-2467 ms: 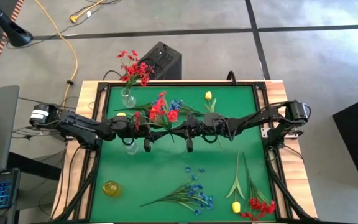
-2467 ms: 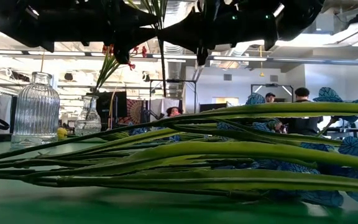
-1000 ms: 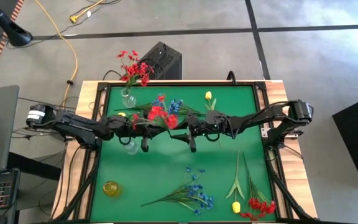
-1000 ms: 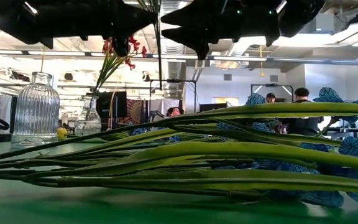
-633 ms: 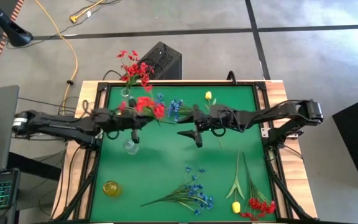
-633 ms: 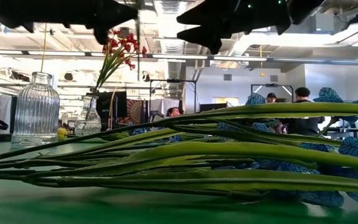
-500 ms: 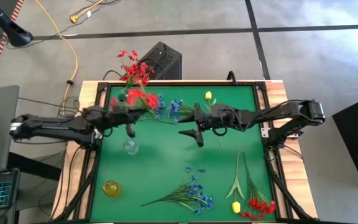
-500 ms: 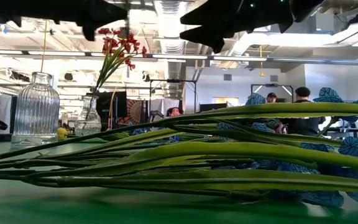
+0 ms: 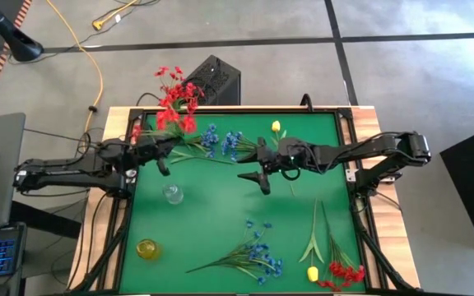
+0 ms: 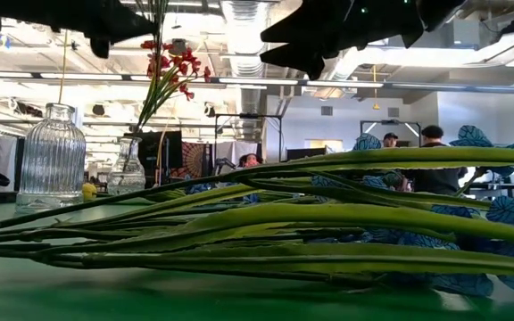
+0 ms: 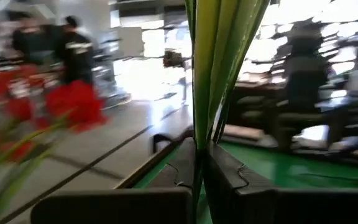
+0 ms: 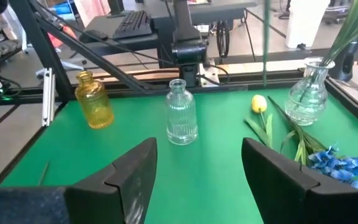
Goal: Sort flowers into vase by color
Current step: Put the top red flowers into the top transparent vase
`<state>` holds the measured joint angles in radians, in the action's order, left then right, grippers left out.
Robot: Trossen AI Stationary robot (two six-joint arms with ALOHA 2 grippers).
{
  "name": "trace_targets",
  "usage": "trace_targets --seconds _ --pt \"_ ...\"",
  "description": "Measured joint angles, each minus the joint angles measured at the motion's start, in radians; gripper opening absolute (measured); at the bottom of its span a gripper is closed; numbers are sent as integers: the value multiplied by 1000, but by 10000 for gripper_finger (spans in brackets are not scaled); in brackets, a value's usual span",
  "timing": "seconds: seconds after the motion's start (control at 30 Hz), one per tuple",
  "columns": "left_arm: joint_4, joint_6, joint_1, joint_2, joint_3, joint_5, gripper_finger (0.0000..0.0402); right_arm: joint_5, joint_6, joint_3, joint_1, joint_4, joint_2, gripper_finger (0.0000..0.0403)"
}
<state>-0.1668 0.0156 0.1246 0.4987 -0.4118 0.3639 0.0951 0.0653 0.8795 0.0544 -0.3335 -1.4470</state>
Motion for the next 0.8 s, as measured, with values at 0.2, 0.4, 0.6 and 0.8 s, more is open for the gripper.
trace_targets --seconds 0.2,0.4,0.6,0.8 --pt "45 -9 0 -2 0 164 0 -44 -36 0 8 83 23 260" --pt "46 27 0 -49 0 128 0 -46 -48 -1 37 97 31 260" --pt "64 10 0 -169 0 165 0 -46 -48 -1 68 93 31 260" --pt "154 -65 0 -249 2 292 0 -45 -49 -1 79 94 31 260"
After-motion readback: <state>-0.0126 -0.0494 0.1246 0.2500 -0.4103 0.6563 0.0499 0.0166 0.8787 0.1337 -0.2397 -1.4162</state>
